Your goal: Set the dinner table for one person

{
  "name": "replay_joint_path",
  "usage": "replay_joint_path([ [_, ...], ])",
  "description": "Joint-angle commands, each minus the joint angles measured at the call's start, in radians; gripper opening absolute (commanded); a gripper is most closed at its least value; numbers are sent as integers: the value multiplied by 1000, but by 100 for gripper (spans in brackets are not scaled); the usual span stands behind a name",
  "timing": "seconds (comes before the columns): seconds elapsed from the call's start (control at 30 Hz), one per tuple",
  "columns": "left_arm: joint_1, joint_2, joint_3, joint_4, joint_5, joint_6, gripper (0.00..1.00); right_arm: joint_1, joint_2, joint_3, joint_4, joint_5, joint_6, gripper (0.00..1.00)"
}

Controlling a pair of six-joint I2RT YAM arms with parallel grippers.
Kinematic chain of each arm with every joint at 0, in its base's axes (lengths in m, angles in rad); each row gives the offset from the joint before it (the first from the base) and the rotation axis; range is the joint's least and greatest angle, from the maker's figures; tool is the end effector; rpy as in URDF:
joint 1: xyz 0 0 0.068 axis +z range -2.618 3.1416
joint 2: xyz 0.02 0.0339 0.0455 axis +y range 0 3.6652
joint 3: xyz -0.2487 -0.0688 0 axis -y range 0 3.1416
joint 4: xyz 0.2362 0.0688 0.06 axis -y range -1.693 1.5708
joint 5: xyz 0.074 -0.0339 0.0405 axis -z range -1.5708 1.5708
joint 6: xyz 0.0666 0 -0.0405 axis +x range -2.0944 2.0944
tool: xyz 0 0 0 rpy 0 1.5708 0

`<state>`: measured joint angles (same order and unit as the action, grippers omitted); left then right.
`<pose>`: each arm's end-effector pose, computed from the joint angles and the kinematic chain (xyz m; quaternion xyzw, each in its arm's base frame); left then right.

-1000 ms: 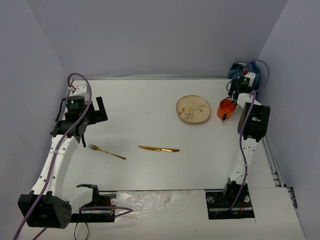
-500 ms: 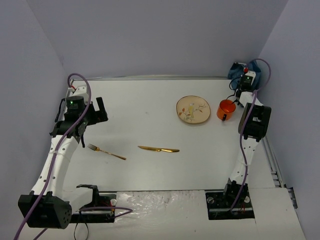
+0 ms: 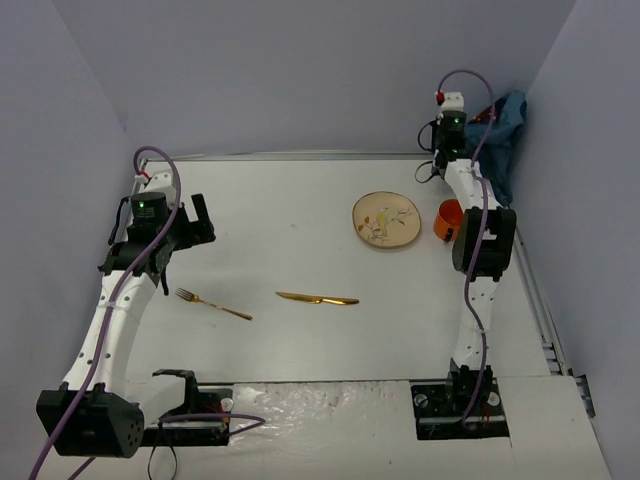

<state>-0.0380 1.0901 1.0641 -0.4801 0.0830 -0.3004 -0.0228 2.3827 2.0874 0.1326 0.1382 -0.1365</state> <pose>0.2651 -0.0156 0.3198 -0.0917 0.8562 -0.1206 0.4939 0.5817 -0.0224 0.2506 0.0014 0.7617 -0.1038 0.6395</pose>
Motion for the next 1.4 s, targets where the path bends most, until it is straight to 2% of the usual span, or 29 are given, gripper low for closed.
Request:
replay_joint_path([
  [0.0, 7, -28, 33, 64, 3, -8, 97, 106, -164, 187, 144, -74, -55, 0],
  [0.13, 7, -38, 33, 61, -3, -6, 97, 239, -196, 255, 202, -179, -94, 0],
  [0.3, 6, -54, 31, 58, -13, -8, 97, 413, -267, 207, 244, -334, -112, 0],
  [0.57, 7, -108, 34, 44, -92, -22, 97, 622, -403, -75, 279, -551, -83, 0],
  [0.73, 7, -128, 46, 3, -130, -43, 97, 744, -503, -443, 332, -586, 10, 0],
  [0.9, 6, -143, 38, -25, -174, -89, 97, 854, -541, -730, 360, -509, 80, 0],
  [1.13, 6, -103, 8, -36, -183, -156, 97, 894, -564, -908, 264, -366, 177, 4],
  [1.2, 7, -79, 5, -34, -176, -168, 97, 891, -586, -952, 254, -294, 216, 6],
  [1.23, 7, -66, 4, -32, -173, -172, 97, 888, -602, -971, 253, -276, 223, 10],
  [1.37, 6, -1, -11, -17, -157, -194, 97, 881, -637, -990, 209, -288, 220, 38],
])
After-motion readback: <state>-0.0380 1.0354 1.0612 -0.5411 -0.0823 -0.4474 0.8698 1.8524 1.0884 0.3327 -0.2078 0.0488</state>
